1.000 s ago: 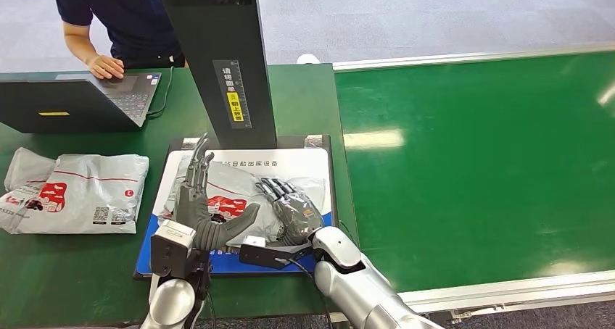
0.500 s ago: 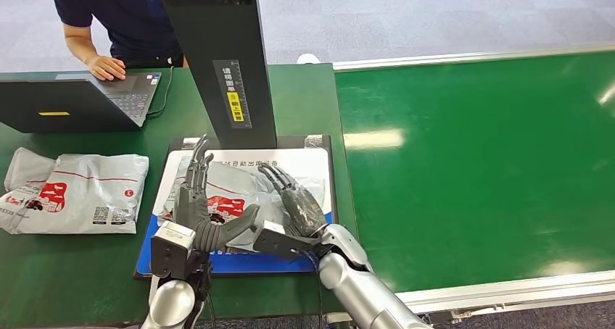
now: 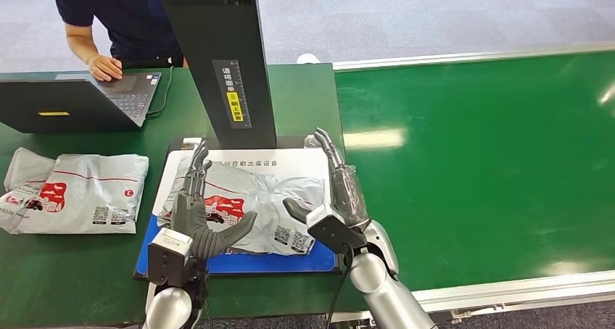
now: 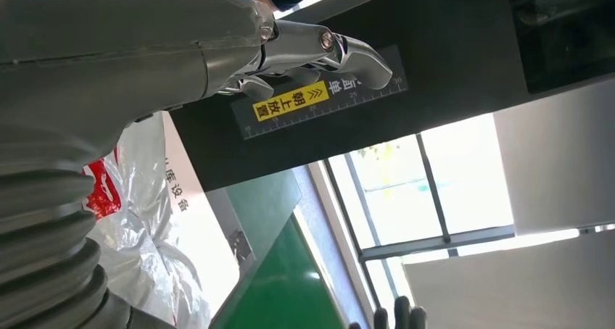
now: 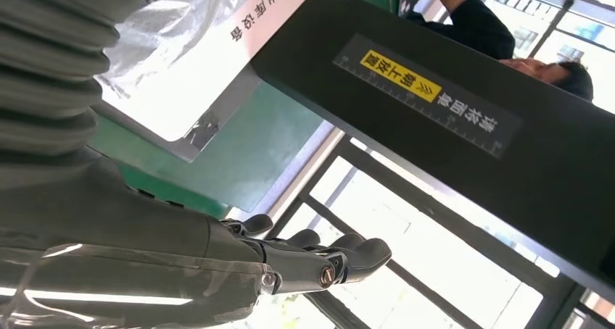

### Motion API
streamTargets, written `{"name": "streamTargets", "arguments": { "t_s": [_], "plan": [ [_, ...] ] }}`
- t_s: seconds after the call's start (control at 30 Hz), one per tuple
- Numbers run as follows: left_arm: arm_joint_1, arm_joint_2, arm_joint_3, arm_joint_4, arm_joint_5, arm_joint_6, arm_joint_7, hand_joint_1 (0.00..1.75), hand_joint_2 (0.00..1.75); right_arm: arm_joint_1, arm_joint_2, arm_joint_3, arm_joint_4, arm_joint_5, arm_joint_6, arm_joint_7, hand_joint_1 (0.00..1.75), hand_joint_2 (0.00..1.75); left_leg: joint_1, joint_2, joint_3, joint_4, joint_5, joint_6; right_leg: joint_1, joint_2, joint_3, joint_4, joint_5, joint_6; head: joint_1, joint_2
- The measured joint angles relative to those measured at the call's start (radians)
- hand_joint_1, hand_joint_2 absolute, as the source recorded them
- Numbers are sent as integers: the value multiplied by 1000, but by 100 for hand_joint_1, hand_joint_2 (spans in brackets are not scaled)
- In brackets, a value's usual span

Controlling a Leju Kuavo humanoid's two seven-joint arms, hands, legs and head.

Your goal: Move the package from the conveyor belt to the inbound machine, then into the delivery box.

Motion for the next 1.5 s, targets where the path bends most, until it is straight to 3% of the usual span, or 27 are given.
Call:
{"name": "streamTargets", "arguments": {
  "t_s": [0.87,1.17,1.37,1.5],
  "plan": [
    [6,4,9,-6,0,-2,0,0,175,34,-18,-10,-72,3,3,11,0,175,0,0,0,0,0,0,0,0,0,0,0,0,0,0],
    [-1,4,14,-8,-37,-33,8,0,175,155,-46,-75,-135,0,52,30,0,175,0,0,0,0,0,0,0,0,0,0,0,0,0,0],
    [-16,43,-9,-8,-387,-6,201,0,175,222,-57,-117,-150,5,54,10,0,175,0,0,0,0,0,0,0,0,0,0,0,0,0,0],
    [-29,66,-21,-1,-421,-4,215,0,175,233,-57,-130,-152,7,55,9,0,175,0,0,0,0,0,0,0,0,0,0,0,0,0,0]
  ]
}}
